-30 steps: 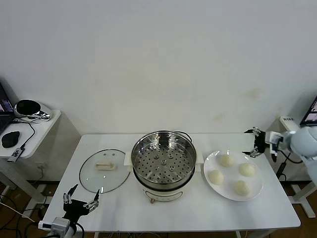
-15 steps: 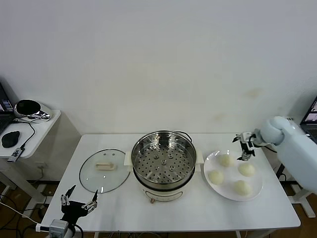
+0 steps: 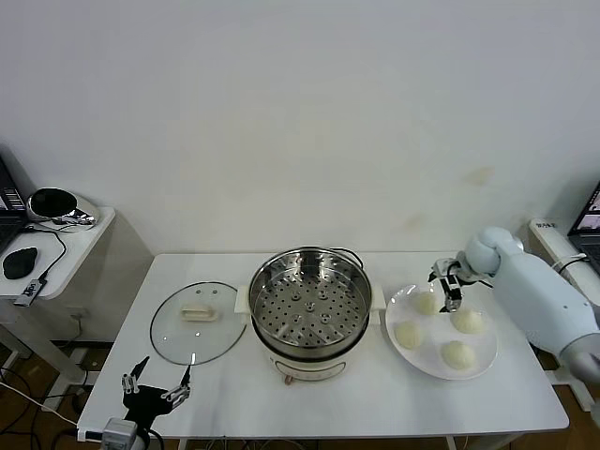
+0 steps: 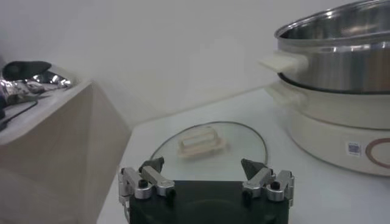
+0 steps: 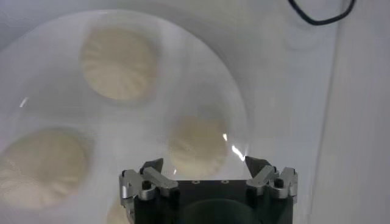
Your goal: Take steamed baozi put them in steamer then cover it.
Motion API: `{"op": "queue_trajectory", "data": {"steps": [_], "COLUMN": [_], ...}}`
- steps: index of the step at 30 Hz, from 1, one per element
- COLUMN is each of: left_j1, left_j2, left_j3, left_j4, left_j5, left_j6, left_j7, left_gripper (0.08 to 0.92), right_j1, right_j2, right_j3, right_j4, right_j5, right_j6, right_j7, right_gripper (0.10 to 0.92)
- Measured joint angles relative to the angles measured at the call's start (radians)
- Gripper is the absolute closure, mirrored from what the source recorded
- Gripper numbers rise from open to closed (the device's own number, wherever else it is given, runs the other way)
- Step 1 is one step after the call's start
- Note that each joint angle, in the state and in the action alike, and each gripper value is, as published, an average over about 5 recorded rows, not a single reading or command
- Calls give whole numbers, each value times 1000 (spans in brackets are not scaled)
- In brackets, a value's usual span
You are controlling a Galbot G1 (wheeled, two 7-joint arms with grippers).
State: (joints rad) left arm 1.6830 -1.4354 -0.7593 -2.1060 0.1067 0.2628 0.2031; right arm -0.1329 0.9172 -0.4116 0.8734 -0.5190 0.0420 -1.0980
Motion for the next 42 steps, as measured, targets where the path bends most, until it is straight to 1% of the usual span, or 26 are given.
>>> {"op": "queue_trajectory", "data": {"steps": [17, 20, 25, 29, 32, 36, 42], "left_j1": [7, 8, 7, 5, 5, 5, -2], "left_j2": [1, 4, 4, 2, 2, 2, -1], "left_j3": [1, 0, 2, 6, 9, 12, 17], "left_j4": [6, 9, 11, 13, 14, 15, 16], "left_j5": [5, 5, 7, 11, 13, 16, 17], "left_j6": [0, 0, 0, 0, 0, 0, 1], "left_j7": [-3, -4, -4, -3, -3, -3, -8], "left_gripper": [177, 177, 177, 177, 177, 177, 177], "right_j1": [-9, -10, -11, -10, -2, 20, 98], "right_j2": [53, 53, 52, 51, 44, 23, -28], "right_j3": [26, 28, 36, 42, 42, 28, -38], "right_j4": [-75, -81, -87, -87, -80, -54, 27], "right_j5": [-34, -36, -36, -32, -23, 7, 102], "right_j6": [3, 3, 2, -3, -9, -21, -50], "right_j7": [26, 26, 27, 27, 24, 15, -10], "right_gripper": [205, 250, 379, 441, 464, 465, 465]}}
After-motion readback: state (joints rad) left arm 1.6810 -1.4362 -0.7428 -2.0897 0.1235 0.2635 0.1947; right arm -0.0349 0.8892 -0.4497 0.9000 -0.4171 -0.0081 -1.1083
